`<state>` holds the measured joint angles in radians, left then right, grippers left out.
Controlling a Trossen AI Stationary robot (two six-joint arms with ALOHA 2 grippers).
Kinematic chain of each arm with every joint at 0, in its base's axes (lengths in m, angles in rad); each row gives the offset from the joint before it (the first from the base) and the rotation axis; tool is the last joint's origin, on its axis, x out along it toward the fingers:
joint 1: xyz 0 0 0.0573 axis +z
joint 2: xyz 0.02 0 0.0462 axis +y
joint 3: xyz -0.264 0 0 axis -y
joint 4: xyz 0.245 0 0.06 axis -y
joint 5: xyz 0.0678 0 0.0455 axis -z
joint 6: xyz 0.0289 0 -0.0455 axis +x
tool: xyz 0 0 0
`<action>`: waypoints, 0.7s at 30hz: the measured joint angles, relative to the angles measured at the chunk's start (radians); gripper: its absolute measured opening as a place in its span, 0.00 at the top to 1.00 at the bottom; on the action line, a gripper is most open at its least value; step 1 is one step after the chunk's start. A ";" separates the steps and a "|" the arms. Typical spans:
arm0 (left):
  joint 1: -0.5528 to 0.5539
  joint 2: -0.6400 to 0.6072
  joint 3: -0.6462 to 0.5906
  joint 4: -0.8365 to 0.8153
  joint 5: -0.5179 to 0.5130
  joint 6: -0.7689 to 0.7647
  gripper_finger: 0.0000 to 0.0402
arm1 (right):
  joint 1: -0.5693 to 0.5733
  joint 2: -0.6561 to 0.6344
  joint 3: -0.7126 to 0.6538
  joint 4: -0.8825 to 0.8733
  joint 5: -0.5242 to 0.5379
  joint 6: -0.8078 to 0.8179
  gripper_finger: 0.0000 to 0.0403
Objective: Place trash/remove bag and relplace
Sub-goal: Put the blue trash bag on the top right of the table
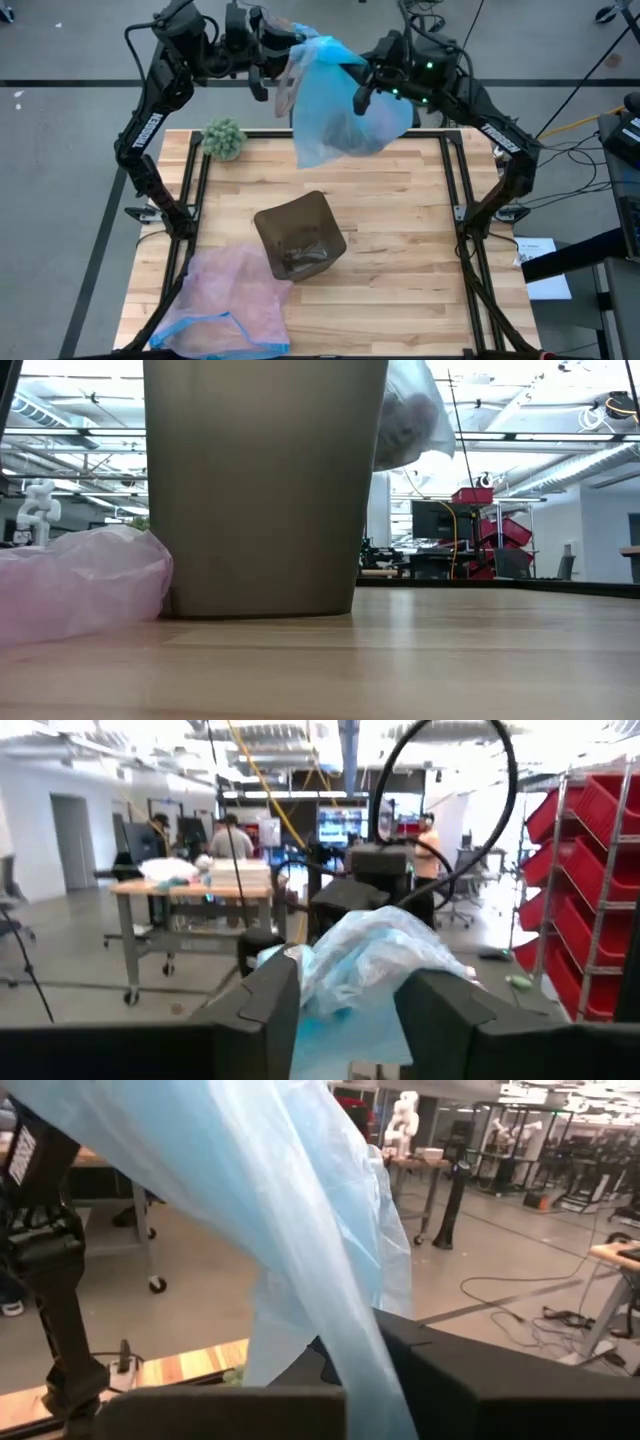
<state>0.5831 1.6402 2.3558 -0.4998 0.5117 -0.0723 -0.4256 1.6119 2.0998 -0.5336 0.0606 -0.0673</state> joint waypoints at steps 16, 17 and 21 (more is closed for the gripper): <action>0.070 -0.031 0.002 -0.131 -0.090 0.001 0.55 | 0.000 -0.078 0.000 -0.239 0.210 -0.017 1.00; 0.077 -0.032 0.002 -0.168 -0.098 0.000 0.55 | 0.000 -0.087 0.000 -0.260 0.231 -0.016 1.00; 0.091 -0.036 0.000 -0.262 -0.102 -0.026 0.55 | -0.001 -0.109 0.001 -0.405 0.304 0.044 1.00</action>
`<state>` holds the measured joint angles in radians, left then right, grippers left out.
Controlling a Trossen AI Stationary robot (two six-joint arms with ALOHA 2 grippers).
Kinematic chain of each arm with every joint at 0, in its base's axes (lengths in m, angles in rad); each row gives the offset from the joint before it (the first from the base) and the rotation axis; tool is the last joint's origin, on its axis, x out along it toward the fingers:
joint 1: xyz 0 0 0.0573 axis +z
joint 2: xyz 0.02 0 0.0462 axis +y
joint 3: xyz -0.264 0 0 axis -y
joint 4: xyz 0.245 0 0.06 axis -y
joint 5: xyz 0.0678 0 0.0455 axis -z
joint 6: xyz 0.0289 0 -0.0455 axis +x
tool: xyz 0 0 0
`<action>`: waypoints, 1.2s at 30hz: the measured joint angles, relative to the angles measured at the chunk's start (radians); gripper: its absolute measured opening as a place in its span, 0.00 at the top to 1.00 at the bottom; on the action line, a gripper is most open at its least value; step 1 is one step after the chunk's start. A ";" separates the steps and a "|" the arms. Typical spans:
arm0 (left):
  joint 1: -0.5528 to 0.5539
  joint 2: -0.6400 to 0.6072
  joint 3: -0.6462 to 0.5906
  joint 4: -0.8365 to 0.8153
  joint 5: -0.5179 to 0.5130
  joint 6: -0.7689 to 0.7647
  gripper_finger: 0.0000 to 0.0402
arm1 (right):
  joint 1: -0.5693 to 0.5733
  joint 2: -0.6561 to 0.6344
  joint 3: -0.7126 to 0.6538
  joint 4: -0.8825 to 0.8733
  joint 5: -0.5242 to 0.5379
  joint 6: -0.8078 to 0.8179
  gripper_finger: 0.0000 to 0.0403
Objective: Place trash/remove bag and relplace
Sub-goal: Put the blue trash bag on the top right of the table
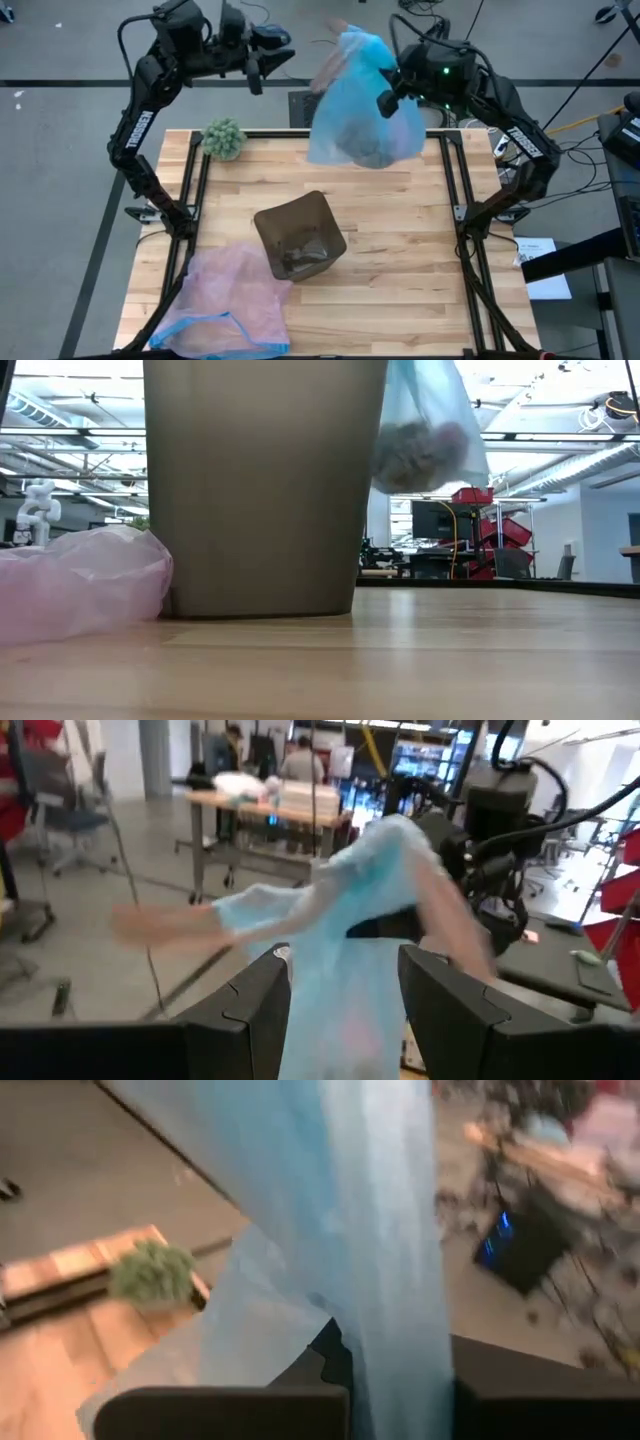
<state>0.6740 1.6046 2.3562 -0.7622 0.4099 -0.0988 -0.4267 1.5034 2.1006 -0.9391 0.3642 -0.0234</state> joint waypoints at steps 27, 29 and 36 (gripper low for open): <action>0.027 -0.032 0.000 -0.079 0.001 -0.021 0.55 | -0.330 -0.418 -1.032 0.382 0.033 -0.003 1.00; 0.027 -0.032 0.000 -0.080 0.000 -0.027 0.55 | -0.365 -0.440 -1.078 0.382 0.071 0.004 1.00; 0.027 -0.032 0.000 -0.078 0.000 -0.034 0.55 | -0.385 -0.497 -1.011 0.301 0.137 -0.021 1.00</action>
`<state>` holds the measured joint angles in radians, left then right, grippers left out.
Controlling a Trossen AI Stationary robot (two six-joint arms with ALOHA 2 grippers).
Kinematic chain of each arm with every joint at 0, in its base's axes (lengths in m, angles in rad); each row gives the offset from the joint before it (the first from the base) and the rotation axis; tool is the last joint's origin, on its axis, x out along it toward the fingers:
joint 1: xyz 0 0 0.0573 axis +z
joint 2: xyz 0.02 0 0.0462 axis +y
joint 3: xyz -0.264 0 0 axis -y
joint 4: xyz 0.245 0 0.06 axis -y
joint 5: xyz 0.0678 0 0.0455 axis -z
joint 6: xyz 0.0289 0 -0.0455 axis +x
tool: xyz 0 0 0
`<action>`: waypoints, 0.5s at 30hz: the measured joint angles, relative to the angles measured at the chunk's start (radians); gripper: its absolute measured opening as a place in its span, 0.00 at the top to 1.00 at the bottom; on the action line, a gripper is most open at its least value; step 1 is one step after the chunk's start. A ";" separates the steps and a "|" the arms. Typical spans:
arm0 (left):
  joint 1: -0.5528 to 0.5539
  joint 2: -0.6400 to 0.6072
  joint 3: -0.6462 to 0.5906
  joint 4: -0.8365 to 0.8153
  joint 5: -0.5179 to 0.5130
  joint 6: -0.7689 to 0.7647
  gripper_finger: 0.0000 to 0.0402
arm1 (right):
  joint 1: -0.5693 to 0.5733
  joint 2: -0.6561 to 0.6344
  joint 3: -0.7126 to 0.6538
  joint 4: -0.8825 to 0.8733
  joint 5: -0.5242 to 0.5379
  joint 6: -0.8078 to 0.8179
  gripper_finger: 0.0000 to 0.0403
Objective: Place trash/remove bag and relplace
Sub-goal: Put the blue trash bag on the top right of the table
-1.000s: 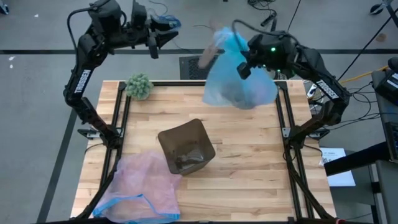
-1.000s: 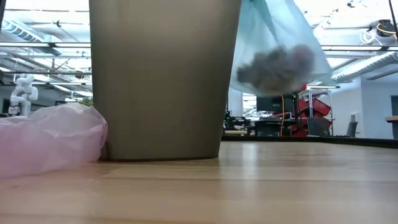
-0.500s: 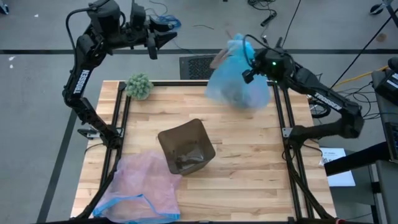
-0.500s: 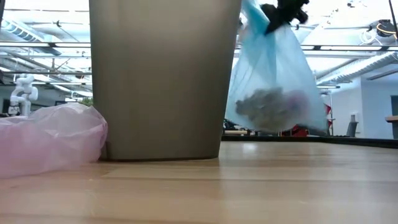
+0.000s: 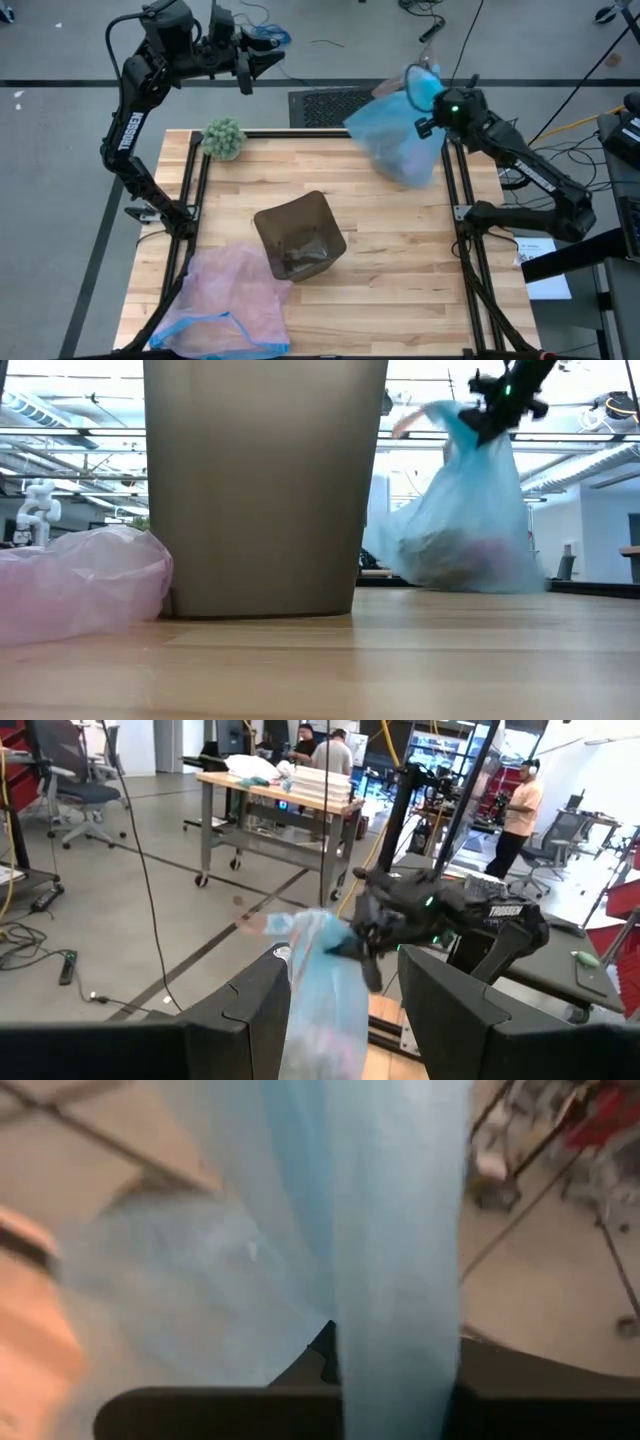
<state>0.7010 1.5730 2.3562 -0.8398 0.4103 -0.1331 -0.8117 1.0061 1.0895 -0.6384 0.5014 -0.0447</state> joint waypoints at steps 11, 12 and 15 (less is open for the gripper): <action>0.000 0.000 0.000 0.001 -0.001 0.008 0.55 | -0.015 0.044 0.121 -0.008 -0.240 -0.045 1.00; 0.000 0.000 0.000 0.001 -0.001 0.008 0.55 | -0.005 0.054 0.119 0.004 -0.265 -0.037 1.00; 0.000 0.000 0.000 0.000 -0.002 0.008 0.55 | 0.032 0.064 0.123 0.115 -0.319 -0.023 1.00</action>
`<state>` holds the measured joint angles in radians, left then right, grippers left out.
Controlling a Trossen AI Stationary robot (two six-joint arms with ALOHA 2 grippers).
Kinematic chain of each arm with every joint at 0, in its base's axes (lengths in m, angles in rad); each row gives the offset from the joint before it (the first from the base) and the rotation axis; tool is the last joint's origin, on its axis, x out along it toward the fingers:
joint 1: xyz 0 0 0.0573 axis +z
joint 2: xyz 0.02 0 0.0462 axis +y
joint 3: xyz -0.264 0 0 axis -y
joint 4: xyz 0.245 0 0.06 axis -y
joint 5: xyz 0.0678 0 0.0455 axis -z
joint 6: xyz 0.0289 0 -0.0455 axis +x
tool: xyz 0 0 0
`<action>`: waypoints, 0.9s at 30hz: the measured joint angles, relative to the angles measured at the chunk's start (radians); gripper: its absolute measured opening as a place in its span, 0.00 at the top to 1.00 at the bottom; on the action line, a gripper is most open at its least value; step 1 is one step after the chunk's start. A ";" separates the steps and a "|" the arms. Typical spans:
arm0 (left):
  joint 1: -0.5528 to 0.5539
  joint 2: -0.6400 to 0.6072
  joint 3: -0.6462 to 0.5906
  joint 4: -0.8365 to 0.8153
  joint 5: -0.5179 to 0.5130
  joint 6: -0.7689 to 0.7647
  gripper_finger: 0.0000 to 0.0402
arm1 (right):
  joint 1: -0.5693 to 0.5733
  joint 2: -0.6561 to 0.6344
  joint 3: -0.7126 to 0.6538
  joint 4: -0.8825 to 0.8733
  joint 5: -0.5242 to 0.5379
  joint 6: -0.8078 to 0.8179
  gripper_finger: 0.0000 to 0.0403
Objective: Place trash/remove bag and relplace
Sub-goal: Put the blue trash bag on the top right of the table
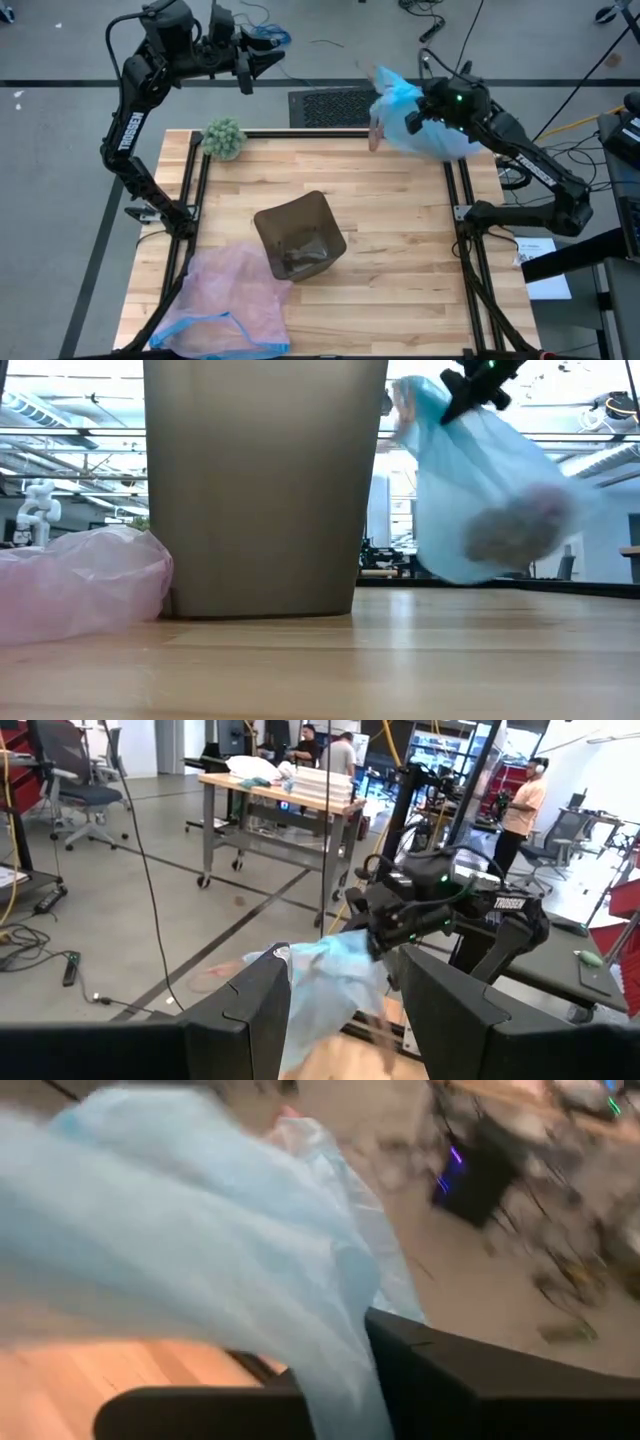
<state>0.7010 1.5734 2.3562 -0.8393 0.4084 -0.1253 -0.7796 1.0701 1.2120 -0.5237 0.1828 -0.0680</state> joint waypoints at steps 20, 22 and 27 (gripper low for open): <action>0.000 0.001 0.000 -0.008 -0.002 0.000 0.55 | -0.030 -0.013 0.022 -0.160 -0.027 0.033 1.00; 0.000 0.001 0.000 -0.010 -0.002 0.000 0.55 | -0.052 0.001 0.001 -0.178 -0.025 0.022 1.00; 0.000 0.001 0.000 -0.015 -0.002 0.000 0.55 | -0.104 0.033 -0.094 -0.128 -0.021 -0.075 1.00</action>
<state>0.7010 1.5742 2.3562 -0.8543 0.4068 -0.1257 -0.8840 1.1030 1.1184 -0.6519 0.1616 -0.1428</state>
